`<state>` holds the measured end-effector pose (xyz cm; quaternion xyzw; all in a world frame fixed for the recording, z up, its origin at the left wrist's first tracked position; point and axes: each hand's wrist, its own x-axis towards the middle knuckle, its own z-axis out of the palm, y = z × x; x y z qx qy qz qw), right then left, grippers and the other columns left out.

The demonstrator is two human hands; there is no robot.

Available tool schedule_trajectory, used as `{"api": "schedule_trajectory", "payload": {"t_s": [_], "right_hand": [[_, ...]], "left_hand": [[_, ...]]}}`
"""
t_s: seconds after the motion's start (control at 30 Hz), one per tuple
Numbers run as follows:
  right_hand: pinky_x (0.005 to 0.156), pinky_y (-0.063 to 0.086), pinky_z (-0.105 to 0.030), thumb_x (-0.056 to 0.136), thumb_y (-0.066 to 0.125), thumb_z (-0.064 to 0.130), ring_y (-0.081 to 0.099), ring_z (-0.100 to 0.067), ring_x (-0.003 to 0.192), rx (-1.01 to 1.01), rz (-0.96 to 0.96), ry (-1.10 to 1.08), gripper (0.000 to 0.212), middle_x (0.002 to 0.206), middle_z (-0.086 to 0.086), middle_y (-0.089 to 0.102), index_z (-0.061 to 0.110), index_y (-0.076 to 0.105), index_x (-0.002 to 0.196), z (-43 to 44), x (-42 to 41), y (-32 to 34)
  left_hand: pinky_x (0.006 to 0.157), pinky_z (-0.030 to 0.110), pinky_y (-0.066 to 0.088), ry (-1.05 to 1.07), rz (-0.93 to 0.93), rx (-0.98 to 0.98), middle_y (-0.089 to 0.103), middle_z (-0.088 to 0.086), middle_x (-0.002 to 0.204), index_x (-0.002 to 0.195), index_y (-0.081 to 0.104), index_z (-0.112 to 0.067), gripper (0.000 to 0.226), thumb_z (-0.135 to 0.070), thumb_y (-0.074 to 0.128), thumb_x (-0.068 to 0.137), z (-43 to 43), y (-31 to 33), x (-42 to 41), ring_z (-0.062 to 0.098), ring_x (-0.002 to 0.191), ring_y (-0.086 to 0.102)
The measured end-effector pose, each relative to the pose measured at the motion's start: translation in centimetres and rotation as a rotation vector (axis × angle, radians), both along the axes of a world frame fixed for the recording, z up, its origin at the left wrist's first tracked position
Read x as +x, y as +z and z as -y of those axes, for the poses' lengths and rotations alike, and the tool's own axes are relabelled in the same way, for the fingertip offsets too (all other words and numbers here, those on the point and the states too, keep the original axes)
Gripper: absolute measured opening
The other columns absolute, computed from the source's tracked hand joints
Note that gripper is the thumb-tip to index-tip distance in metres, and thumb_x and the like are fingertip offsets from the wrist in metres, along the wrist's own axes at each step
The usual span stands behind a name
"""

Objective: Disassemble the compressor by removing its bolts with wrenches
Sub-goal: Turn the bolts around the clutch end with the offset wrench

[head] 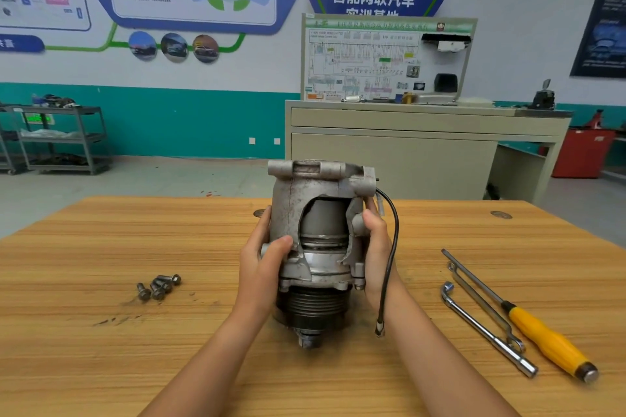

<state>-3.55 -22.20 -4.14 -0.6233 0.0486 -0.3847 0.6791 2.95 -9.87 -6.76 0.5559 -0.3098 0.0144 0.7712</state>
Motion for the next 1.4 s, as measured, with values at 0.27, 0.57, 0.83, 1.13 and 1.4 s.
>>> {"api": "schedule_trajectory", "payload": {"t_s": [0.27, 0.57, 0.83, 1.13, 1.4], "right_hand": [[0.084, 0.042, -0.056, 0.061, 0.047, 0.057, 0.047, -0.047, 0.091, 0.045, -0.026, -0.055, 0.081, 0.092, -0.035, 0.046, -0.015, 0.038, 0.096, 0.3, 0.8, -0.6], [0.066, 0.052, -0.035, 0.079, 0.048, 0.051, 0.062, -0.027, 0.093, 0.287, -0.176, -0.039, 0.041, 0.105, -0.011, 0.064, 0.019, 0.063, 0.098, 1.7, 2.2, 0.1], [0.059, 0.054, -0.033, 0.075, 0.060, 0.043, 0.065, -0.028, 0.087, 0.425, -0.163, -0.211, 0.023, 0.088, -0.005, 0.069, 0.021, 0.067, 0.070, 1.5, 3.0, 0.3], [0.075, 0.056, -0.041, 0.072, 0.063, 0.041, 0.065, -0.029, 0.088, 0.505, -0.208, -0.211, 0.024, 0.091, -0.008, 0.071, 0.018, 0.067, 0.071, 2.0, 3.5, 1.0], [0.039, 0.043, -0.018, 0.070, 0.066, 0.041, 0.061, -0.013, 0.039, 0.591, -0.220, -0.267, 0.027, 0.072, -0.004, 0.067, 0.015, 0.063, 0.063, 2.8, 3.6, 0.8]], "left_hand": [[0.069, 0.016, 0.052, -0.019, -0.045, 0.025, 0.062, -0.006, 0.116, 0.133, 0.043, -0.028, 0.064, -0.029, 0.053, 0.069, 0.2, 0.2, 0.4, 0.008, 0.098, 0.065], [0.061, 0.019, 0.051, -0.025, -0.116, 0.132, 0.071, -0.005, 0.091, 0.116, 0.058, -0.030, 0.044, -0.032, 0.055, 0.072, 1.7, 1.8, 1.8, 0.008, 0.079, 0.067], [0.074, 0.029, 0.046, -0.044, -0.192, 0.272, 0.056, 0.021, 0.127, 0.136, 0.044, -0.004, 0.061, -0.035, 0.053, 0.085, 2.4, 2.3, 3.7, 0.034, 0.112, 0.056], [0.038, 0.011, 0.038, -0.041, -0.264, 0.303, 0.062, -0.006, 0.061, 0.081, 0.058, -0.013, 0.017, -0.026, 0.050, 0.089, 3.5, 2.8, 4.8, -0.003, 0.044, 0.055], [0.036, 0.013, 0.039, -0.089, -0.345, 0.289, 0.059, -0.005, 0.056, 0.080, 0.056, -0.011, 0.015, -0.025, 0.054, 0.084, 4.5, 3.7, 4.8, 0.001, 0.040, 0.055]]}}
